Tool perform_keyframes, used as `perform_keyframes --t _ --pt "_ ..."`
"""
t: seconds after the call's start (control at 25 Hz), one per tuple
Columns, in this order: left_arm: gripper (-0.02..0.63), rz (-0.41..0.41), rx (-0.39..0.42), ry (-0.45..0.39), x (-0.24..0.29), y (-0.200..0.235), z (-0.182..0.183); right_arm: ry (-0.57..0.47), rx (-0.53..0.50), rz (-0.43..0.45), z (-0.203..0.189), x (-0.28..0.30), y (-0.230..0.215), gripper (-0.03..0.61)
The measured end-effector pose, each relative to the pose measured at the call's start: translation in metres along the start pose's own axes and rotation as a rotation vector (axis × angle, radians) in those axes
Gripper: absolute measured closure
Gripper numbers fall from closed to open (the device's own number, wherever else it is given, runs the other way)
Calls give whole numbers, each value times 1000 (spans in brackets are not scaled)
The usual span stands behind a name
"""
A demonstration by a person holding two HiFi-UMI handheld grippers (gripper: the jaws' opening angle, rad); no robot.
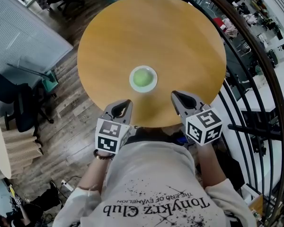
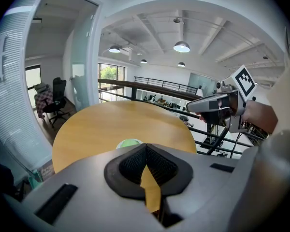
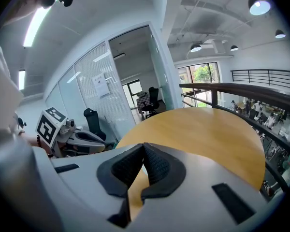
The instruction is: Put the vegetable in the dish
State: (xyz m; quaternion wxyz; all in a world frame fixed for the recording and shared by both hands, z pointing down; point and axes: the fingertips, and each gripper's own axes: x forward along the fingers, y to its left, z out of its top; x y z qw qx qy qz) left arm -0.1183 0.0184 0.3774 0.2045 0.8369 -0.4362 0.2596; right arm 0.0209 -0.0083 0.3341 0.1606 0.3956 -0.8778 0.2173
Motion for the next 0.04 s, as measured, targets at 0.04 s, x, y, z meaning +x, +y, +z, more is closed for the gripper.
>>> perform_keyframes --t 0.04 --pt "591 3 0 2 1 2 0 -1 1 1 1 1 -1 555"
